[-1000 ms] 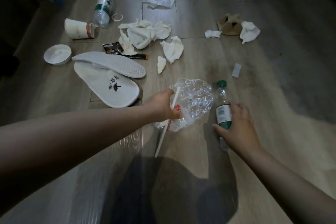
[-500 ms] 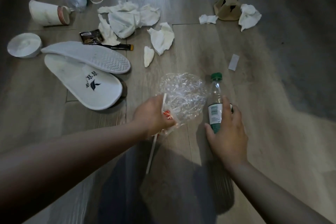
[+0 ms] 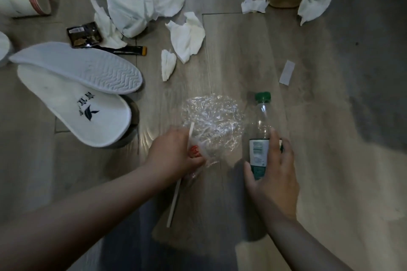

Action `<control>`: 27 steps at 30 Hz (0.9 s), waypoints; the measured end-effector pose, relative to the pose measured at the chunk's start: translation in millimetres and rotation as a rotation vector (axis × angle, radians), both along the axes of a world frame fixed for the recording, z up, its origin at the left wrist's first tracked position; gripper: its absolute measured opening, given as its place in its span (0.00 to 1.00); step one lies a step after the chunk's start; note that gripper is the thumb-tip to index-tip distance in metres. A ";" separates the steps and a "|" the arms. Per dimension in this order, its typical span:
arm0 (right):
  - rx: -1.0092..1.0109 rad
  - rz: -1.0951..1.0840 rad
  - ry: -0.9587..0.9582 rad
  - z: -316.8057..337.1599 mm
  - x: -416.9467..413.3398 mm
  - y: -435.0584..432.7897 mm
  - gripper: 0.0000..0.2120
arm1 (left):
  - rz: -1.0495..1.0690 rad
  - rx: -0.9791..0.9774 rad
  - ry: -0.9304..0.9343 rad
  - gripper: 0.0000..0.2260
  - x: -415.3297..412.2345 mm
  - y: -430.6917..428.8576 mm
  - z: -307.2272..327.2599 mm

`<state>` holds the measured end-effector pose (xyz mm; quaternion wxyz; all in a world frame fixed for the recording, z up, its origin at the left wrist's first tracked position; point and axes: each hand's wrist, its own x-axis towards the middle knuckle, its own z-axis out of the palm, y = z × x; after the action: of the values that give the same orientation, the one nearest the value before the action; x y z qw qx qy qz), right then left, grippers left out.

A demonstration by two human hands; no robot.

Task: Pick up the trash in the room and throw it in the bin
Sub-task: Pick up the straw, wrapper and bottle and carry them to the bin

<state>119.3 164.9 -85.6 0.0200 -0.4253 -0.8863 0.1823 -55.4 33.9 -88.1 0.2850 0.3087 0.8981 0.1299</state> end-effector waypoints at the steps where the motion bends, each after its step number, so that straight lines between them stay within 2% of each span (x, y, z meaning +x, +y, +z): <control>1: -0.013 0.004 0.005 2.3 -1.0 -1.1 0.45 | 0.018 -0.005 -0.041 0.19 1.0 0.3 5.0; 3: -0.059 0.013 -0.017 10.6 -5.7 -1.8 0.44 | 0.111 -0.015 -0.182 0.14 1.6 -4.7 21.2; 5: -0.130 0.010 -0.065 23.3 -10.4 0.1 0.44 | 0.221 -0.043 -0.303 0.13 4.7 -15.7 45.9; 8: -0.322 -0.050 -0.101 54.6 -11.3 4.0 0.45 | 0.297 -0.065 -0.358 0.08 11.8 -37.5 92.4; 12: -0.432 0.007 -0.130 134.3 1.4 -9.7 0.45 | 0.428 -0.070 -0.415 0.08 21.1 -70.8 178.3; 15: -0.521 0.028 -0.136 204.9 16.4 -28.0 0.45 | 0.481 -0.124 -0.397 0.08 31.5 -90.6 246.1; 19: -0.581 0.001 -0.142 333.3 34.8 -47.3 0.46 | 0.527 -0.130 -0.402 0.09 47.1 -100.6 357.7; 27: -0.561 -0.051 0.038 595.6 32.4 -37.2 0.45 | 0.533 0.064 -0.373 0.12 46.5 -62.4 600.9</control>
<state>151.8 127.8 510.0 -0.0772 -0.4328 -0.7897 0.4279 -8.9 -28.5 512.8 0.3908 0.0422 0.8751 0.2824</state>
